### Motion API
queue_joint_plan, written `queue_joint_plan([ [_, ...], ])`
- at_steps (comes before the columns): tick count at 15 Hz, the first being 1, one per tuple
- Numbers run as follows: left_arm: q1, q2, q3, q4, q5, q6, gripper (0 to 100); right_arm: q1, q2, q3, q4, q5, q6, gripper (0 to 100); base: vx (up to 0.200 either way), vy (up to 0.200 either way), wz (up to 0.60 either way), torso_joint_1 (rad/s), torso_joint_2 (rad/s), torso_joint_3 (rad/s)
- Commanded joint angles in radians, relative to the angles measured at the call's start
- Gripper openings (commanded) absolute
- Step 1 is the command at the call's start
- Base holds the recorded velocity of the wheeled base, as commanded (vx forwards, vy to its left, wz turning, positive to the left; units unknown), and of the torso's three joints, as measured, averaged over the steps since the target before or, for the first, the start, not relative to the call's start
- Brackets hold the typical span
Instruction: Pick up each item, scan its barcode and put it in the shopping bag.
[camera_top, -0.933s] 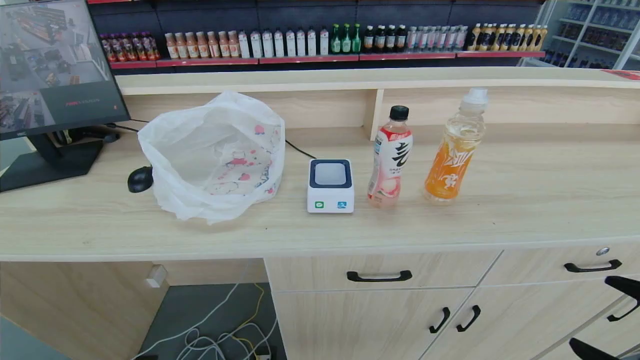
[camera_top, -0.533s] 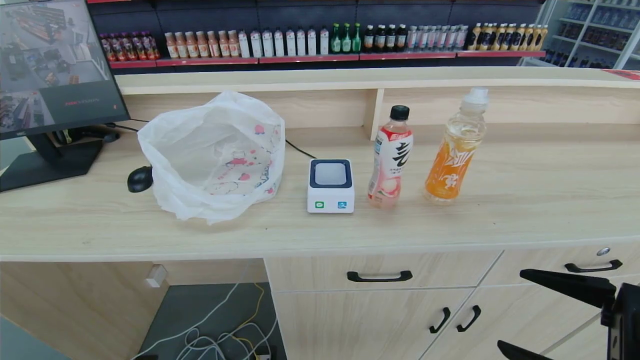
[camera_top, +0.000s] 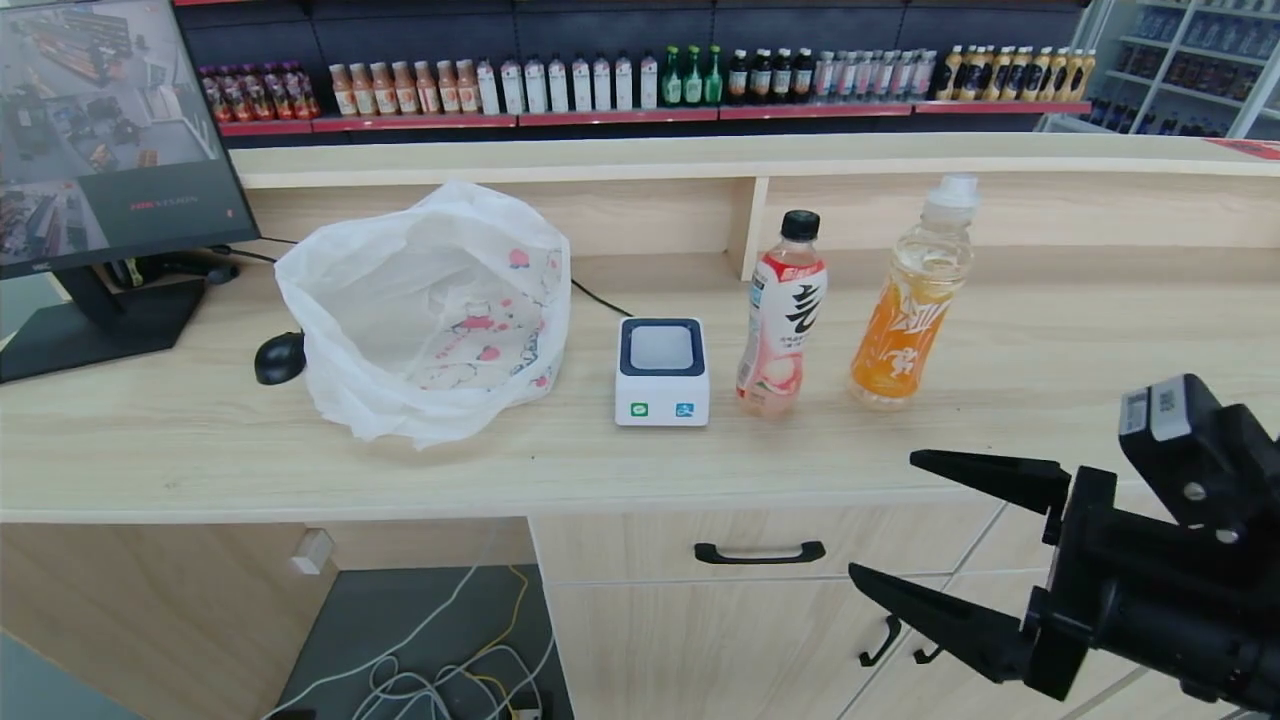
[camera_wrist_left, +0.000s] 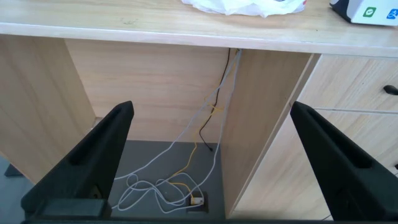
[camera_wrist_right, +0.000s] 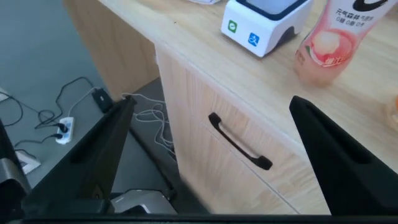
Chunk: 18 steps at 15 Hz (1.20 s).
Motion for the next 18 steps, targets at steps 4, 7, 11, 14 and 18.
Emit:
queue_joint_plan([
  [4,0.001,0.0,0.0,0.0,0.001,0.0,100,0.004,0.247,-0.063,-0.247,-0.17,0.044,100,0.0,0.0,0.0,0.0,0.0,0.0],
  [7,0.001,0.0,0.0,0.0,0.001,0.0,100,0.01,0.388,-0.123,-0.448,-0.258,0.064,100,0.0,0.0,0.0,0.0,0.0,0.0],
  [11,0.001,0.0,0.0,0.0,0.0,0.0,100,0.032,0.523,-0.244,-0.529,-0.279,0.075,100,0.0,0.0,0.0,0.0,0.0,0.0],
  [14,0.001,0.0,0.0,0.0,0.001,0.0,100,0.03,0.567,-0.296,-0.529,-0.345,0.078,100,0.0,0.0,0.0,0.0,0.0,0.0],
  [18,0.001,0.0,0.0,0.0,0.0,0.0,100,0.038,0.59,-0.322,-0.529,-0.439,0.119,100,0.0,0.0,0.0,0.0,0.0,0.0],
])
